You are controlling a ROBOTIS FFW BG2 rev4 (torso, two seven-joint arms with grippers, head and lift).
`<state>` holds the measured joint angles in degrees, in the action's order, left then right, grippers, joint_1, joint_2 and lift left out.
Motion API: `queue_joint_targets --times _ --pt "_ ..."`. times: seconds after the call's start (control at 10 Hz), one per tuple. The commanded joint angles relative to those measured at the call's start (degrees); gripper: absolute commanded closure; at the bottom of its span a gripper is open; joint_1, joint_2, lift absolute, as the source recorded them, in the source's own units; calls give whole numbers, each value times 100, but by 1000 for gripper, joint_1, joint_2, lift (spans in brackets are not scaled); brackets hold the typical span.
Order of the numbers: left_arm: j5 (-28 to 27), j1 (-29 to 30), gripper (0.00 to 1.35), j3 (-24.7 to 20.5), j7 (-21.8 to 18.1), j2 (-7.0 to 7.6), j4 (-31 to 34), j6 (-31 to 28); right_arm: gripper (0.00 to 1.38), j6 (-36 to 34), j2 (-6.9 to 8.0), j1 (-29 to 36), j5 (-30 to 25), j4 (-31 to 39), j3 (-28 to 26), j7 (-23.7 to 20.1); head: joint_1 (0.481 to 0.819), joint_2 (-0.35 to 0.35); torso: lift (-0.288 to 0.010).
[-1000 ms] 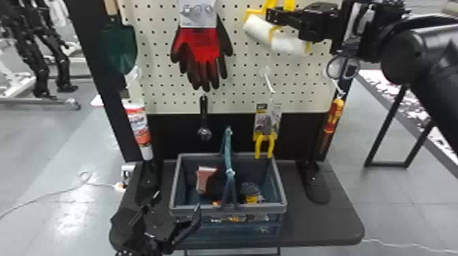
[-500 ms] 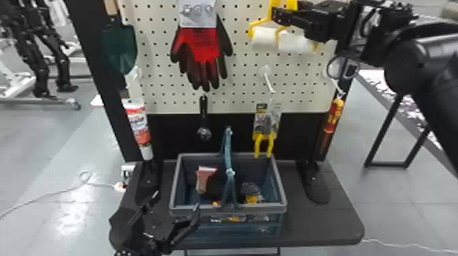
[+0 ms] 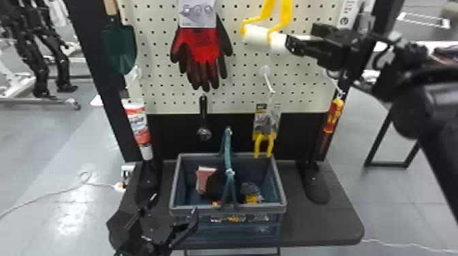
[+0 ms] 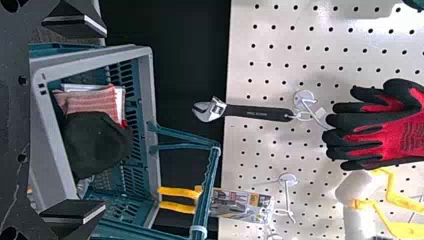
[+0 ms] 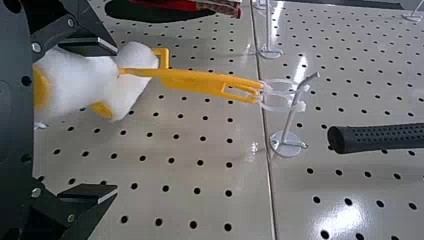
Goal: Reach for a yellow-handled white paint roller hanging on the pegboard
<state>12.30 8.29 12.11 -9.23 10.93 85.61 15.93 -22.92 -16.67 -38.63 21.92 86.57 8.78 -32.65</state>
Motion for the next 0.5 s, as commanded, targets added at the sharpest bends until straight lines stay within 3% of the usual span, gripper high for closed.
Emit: queue_joint_targets --times 0.0,0.1,0.3,0.4 --pt "0 42 93 -7 0 23 25 50 302 306 287 866 -460 606 -474 13 549 0 -100" --pt "27 68 91 -24 0 14 25 138 302 412 604 1508 -768 1063 -825 13 549 0 -100" --pt "53 349 98 -235 70 -21 166 428 302 1088 1465 3072 -1199 1740 -1608 22 549 0 -100" --pt "44 569 91 -402 281 -91 342 525 302 1554 1672 3934 -1084 1793 -1924 30 549 0 -100"
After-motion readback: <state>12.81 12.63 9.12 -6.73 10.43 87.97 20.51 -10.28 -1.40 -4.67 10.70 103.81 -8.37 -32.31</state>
